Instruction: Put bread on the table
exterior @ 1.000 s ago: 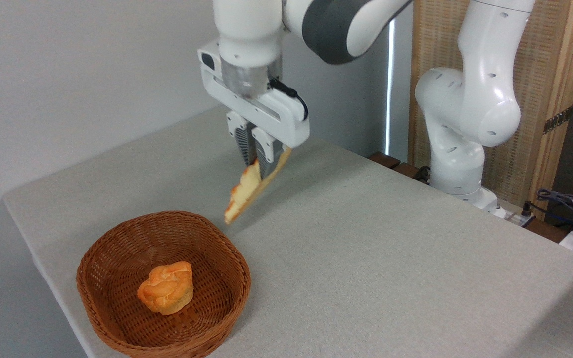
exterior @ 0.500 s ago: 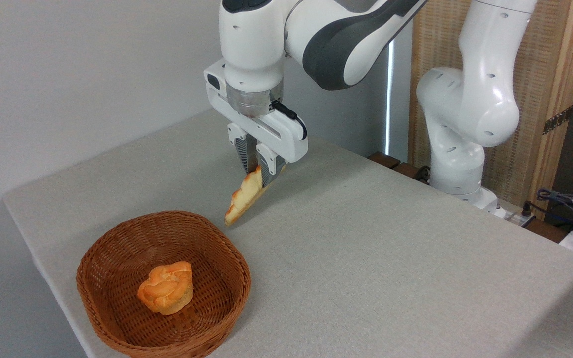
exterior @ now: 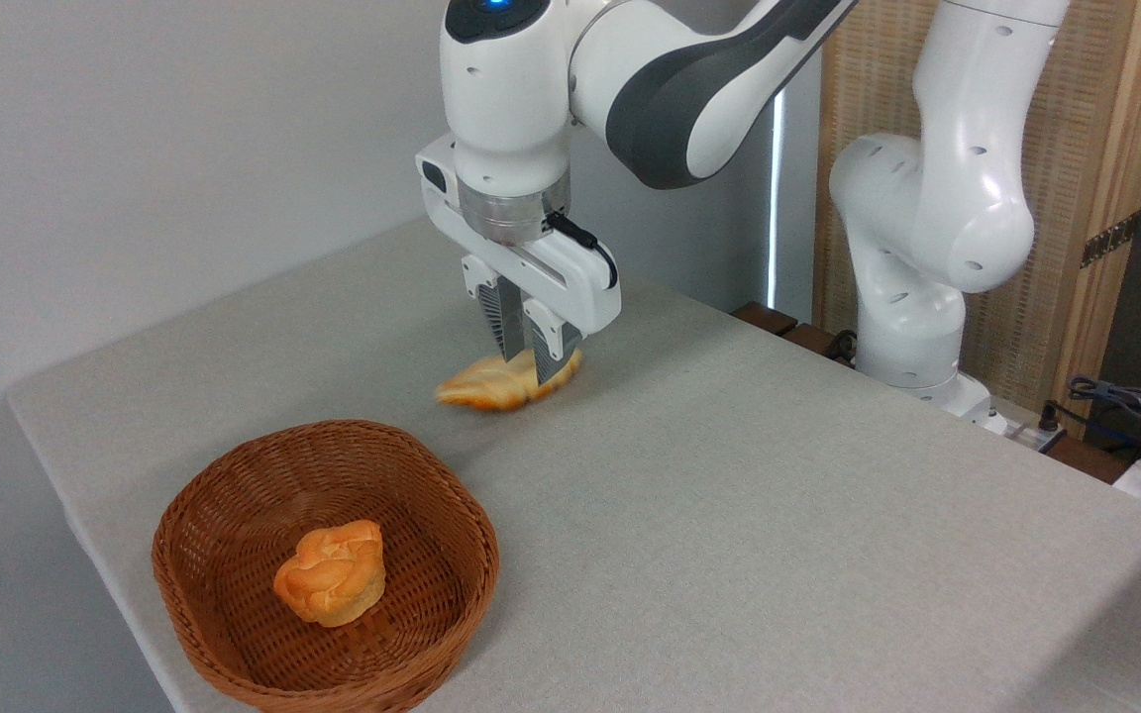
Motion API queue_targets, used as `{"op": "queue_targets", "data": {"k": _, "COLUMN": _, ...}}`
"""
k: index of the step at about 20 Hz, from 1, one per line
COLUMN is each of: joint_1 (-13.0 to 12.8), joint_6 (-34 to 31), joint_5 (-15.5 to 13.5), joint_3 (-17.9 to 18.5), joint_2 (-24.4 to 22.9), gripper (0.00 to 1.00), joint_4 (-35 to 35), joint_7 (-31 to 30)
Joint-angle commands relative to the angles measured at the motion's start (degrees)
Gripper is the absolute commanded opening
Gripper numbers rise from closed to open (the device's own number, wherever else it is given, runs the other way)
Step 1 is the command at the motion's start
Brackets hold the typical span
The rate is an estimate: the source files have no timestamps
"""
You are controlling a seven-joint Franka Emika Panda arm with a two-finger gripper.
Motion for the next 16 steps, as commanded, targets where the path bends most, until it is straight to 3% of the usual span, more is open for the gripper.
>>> {"op": "queue_targets", "data": {"k": 1, "joint_1": -0.37, "joint_6": 0.38, "joint_5": 1.14, "joint_3": 0.67, "joint_2": -0.66, "gripper": 1.00, "joint_4": -0.48, "joint_7": 1.00}}
{"op": "queue_targets", "data": {"k": 4, "joint_1": -0.29, "joint_6": 0.03, "joint_5": 1.84, "joint_3": 0.76, "joint_2": -0.83, "gripper": 1.00, "joint_4": 0.22, "joint_7": 0.74}}
{"op": "queue_targets", "data": {"k": 6, "joint_1": 0.24, "joint_6": -1.46, "joint_5": 4.47, "joint_3": 0.67, "joint_2": -0.75, "gripper": 1.00, "joint_4": 3.55, "joint_7": 0.38}}
{"op": "queue_targets", "data": {"k": 9, "joint_1": 0.51, "joint_6": -8.47, "joint_5": 5.97, "joint_3": 0.76, "joint_2": 2.23, "gripper": 1.00, "joint_4": 12.59, "joint_7": 0.21}}
{"op": "queue_targets", "data": {"k": 11, "joint_1": 0.51, "joint_6": -12.18, "joint_5": 9.12, "joint_3": 0.76, "joint_2": 4.69, "gripper": 1.00, "joint_4": 18.30, "joint_7": 0.21}}
{"op": "queue_targets", "data": {"k": 13, "joint_1": 0.51, "joint_6": -14.20, "joint_5": 11.50, "joint_3": 0.76, "joint_2": 7.24, "gripper": 1.00, "joint_4": 23.40, "joint_7": 0.21}}
{"op": "queue_targets", "data": {"k": 16, "joint_1": 0.59, "joint_6": -14.57, "joint_5": 12.48, "joint_3": 3.04, "joint_2": 11.11, "gripper": 1.00, "joint_4": 30.44, "joint_7": 0.47}}
